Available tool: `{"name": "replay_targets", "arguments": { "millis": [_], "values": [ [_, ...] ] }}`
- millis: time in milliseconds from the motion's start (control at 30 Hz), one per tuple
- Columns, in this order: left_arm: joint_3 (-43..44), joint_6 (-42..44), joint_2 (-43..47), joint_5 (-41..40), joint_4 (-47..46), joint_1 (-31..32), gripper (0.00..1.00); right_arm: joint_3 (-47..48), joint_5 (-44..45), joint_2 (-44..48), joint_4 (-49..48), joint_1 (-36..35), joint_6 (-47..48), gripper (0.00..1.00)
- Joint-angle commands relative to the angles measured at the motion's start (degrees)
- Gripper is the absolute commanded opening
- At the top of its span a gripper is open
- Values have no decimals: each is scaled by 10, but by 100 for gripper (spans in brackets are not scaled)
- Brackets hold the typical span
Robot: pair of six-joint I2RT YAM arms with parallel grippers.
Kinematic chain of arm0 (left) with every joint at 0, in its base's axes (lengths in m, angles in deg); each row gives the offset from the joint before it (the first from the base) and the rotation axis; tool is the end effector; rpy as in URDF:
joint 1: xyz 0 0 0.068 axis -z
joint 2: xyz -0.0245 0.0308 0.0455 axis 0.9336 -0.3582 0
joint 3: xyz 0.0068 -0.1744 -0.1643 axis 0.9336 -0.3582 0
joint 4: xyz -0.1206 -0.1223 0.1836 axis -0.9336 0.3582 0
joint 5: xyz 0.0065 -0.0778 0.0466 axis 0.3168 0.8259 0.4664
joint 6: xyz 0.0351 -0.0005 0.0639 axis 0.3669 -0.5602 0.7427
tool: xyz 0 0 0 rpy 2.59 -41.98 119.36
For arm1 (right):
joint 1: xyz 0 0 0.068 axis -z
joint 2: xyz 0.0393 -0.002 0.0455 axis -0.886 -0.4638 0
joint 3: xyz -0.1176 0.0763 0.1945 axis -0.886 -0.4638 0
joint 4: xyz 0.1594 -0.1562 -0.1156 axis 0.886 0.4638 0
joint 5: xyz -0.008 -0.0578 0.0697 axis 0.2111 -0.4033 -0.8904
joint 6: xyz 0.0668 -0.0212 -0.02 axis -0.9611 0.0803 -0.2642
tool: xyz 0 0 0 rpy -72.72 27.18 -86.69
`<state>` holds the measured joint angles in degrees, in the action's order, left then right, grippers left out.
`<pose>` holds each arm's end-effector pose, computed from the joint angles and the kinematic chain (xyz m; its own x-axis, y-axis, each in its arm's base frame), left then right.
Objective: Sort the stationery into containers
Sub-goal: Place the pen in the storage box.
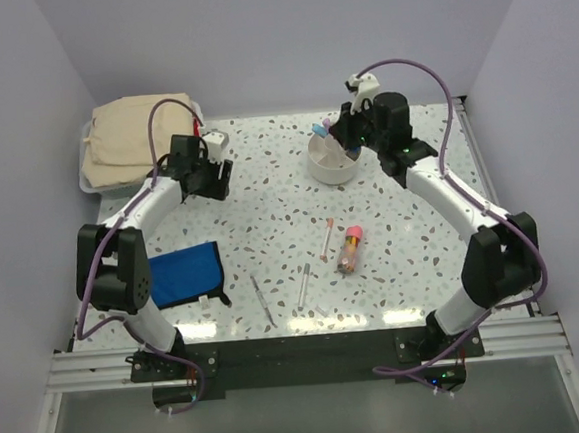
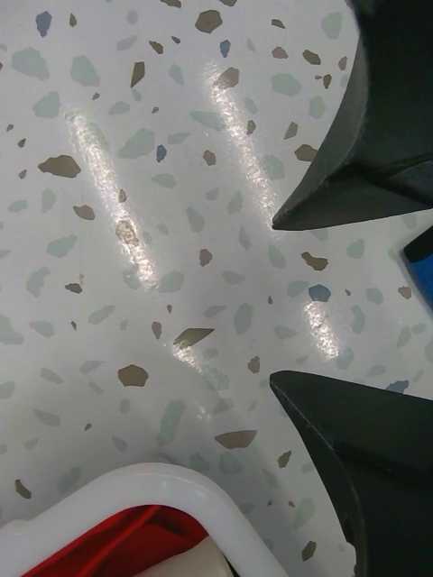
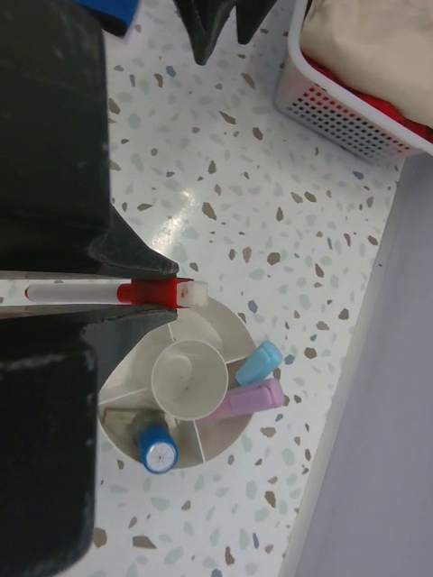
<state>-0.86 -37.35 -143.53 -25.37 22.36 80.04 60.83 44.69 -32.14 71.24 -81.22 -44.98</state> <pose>0.3657 -0.0795 0.1822 -0.7096 0.2375 -0.6634 0.3456 0.9378 -0.0340 0.3664 0.1360 0.3080 -0.2995 0.0039 -0.9541 -0.4458 0.8836 0.1435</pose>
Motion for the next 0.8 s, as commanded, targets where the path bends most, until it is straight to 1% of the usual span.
{"name": "replay_targets", "arguments": {
  "millis": [0,167,267,400,633,767],
  "values": [
    [43,23,-10,12,13,13,68,-41,-13,-20,-173,-3,-1,0],
    [49,37,-14,-3,38,27,68,-77,-12,-46,-281,-3,33,0],
    [46,47,-11,-12,46,31,68,-83,-13,-60,-315,-2,37,0],
    [46,54,-20,-20,46,37,68,-87,-12,-76,-339,-2,37,0],
    [72,65,-42,-34,47,59,69,-91,-10,-129,-390,-3,44,0],
    [79,75,-49,-46,53,59,69,-95,-19,-147,-423,-2,55,0]
  ]
}}
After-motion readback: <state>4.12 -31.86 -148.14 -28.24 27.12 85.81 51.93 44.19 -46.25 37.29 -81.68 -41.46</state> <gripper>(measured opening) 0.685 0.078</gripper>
